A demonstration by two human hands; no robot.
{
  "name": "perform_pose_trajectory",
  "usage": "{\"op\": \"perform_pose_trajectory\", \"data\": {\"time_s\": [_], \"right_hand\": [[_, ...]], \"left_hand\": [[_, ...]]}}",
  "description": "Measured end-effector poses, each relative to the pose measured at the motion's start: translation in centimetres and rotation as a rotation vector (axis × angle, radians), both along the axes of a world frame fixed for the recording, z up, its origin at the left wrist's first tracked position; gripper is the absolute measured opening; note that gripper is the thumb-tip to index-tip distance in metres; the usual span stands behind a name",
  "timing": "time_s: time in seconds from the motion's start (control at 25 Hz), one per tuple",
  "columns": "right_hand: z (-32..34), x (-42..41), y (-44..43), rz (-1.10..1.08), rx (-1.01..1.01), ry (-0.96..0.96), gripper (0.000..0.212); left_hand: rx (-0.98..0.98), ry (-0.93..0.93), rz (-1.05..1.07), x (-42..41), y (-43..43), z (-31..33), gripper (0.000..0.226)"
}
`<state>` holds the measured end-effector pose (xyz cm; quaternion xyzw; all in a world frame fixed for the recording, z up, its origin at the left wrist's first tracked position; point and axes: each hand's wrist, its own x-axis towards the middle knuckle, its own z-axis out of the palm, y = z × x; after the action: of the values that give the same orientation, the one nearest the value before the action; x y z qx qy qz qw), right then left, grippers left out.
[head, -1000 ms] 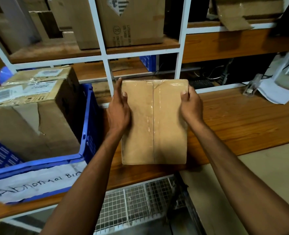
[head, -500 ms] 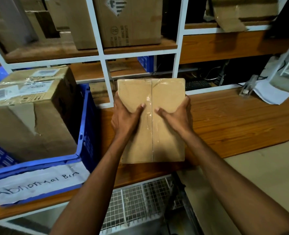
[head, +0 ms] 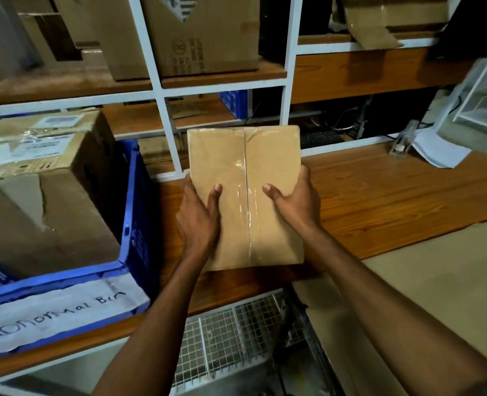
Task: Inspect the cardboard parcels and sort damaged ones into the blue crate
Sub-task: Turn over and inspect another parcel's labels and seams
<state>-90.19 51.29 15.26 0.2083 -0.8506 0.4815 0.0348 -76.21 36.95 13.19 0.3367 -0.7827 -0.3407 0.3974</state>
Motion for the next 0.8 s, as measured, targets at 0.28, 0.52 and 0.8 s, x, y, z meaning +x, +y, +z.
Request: {"op": "perform_pose_trajectory", "data": {"time_s": [0.28,0.52,0.8], "right_hand": [[0.1,-0.5,0.7,-0.061,-0.112,0.023,0.032],[0.5,-0.7,0.8,-0.150,-0.141,0.005,0.034],[-0.8,0.1,0.6,-0.003,-0.046,-0.111,0.055]], "left_hand": [[0.037,0.032,0.172,-0.1,0.0,0.9,0.044],[0.105,0.006,0.241,-0.4,-0.5,1.0,0.039],[0.178,-0.041,0.100,-0.2,1.2,-0.1,0.066]]}}
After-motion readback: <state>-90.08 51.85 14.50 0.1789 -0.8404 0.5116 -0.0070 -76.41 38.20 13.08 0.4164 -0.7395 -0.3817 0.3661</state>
